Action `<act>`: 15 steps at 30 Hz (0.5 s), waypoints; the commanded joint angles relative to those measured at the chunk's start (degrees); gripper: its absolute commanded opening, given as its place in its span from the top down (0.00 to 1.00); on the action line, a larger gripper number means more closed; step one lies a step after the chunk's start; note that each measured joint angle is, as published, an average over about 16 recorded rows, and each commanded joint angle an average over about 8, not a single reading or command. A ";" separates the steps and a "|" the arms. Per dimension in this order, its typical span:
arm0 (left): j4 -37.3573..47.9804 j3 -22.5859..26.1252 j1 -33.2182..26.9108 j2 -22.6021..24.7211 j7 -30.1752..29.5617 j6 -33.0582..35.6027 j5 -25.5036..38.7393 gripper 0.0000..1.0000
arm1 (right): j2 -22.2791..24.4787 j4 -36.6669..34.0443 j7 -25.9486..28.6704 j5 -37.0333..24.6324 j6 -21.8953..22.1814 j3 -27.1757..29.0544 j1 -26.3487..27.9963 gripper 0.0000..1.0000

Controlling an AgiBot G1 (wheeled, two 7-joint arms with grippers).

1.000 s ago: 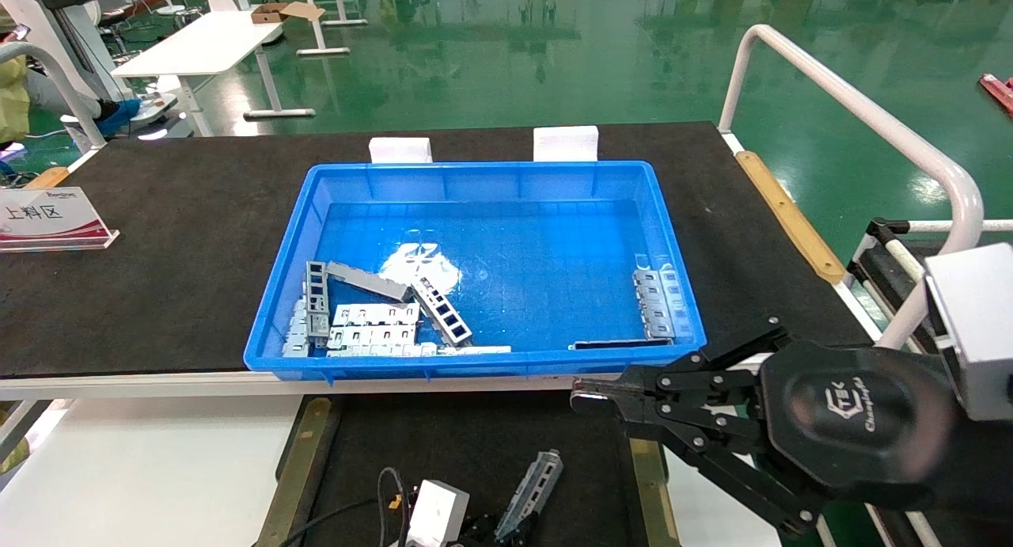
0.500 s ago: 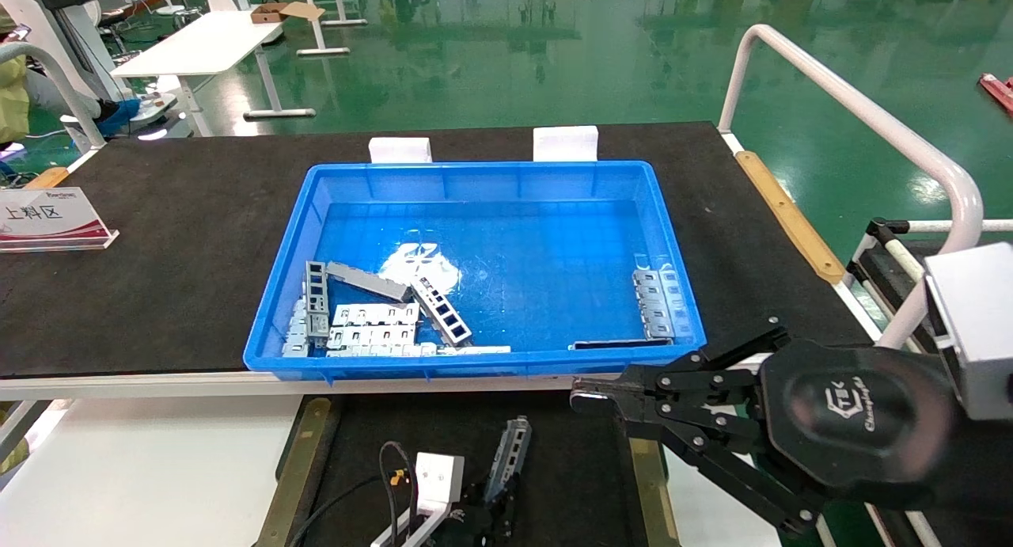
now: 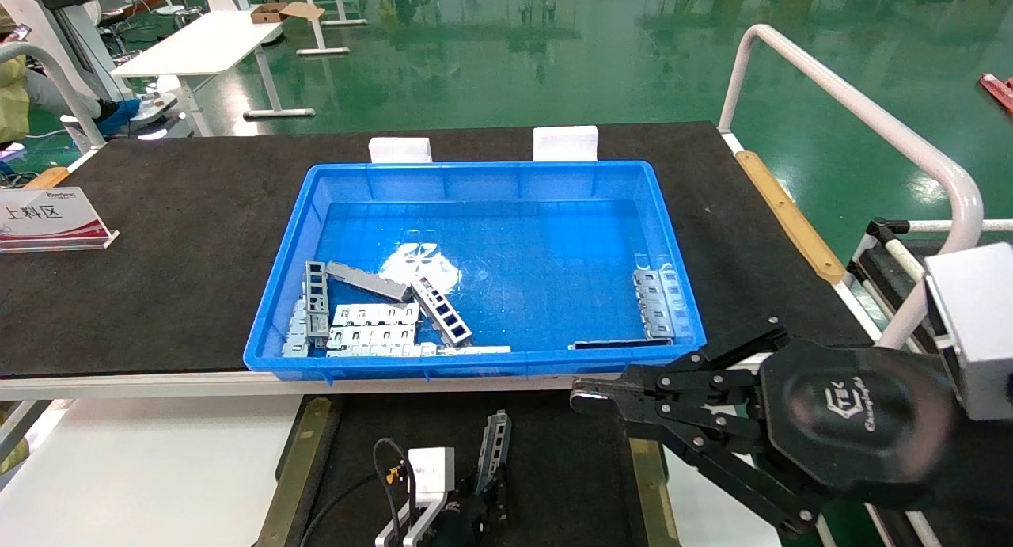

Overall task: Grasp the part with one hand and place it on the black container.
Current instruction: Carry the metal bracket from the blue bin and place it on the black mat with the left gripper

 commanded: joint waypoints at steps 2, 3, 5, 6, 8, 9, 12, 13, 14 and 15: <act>1.27 -0.42 -0.27 0.92 -0.57 -0.37 -0.31 1.00 | 0.00 0.00 0.00 0.00 0.00 0.00 0.00 1.00; 1.76 -0.55 -0.38 1.20 -0.77 -0.30 -0.29 1.00 | 0.00 0.00 0.00 0.00 0.00 -0.01 0.00 1.00; 2.69 -0.78 -0.56 1.72 -1.12 -0.05 -0.07 1.00 | 0.00 0.00 0.00 0.01 0.00 -0.01 0.00 1.00; 3.16 -0.89 -0.63 1.98 -1.30 0.10 0.09 1.00 | 0.00 0.00 0.00 0.01 0.00 -0.01 0.00 1.00; 4.07 -1.10 -0.72 2.49 -1.67 0.37 0.47 1.00 | 0.00 0.00 -0.01 0.01 0.00 -0.01 0.00 1.00; 4.52 -1.20 -0.74 2.75 -1.86 0.50 0.69 1.00 | 0.01 0.00 -0.01 0.01 0.01 -0.01 0.00 1.00; 5.75 -1.45 -0.74 3.45 -2.42 0.85 1.40 1.00 | 0.01 0.00 -0.01 0.01 0.01 -0.02 0.00 1.00; 6.11 -1.52 -0.72 3.64 -2.60 0.94 1.63 1.00 | 0.01 0.00 -0.01 0.01 0.01 -0.02 0.00 1.00; 6.45 -1.57 -0.70 3.82 -2.78 1.04 1.85 1.00 | 0.01 0.00 -0.01 0.01 0.01 -0.02 0.00 0.98; 6.77 -1.61 -0.68 3.98 -2.96 1.13 2.07 0.98 | 0.01 0.00 -0.01 0.01 0.01 -0.02 0.01 0.93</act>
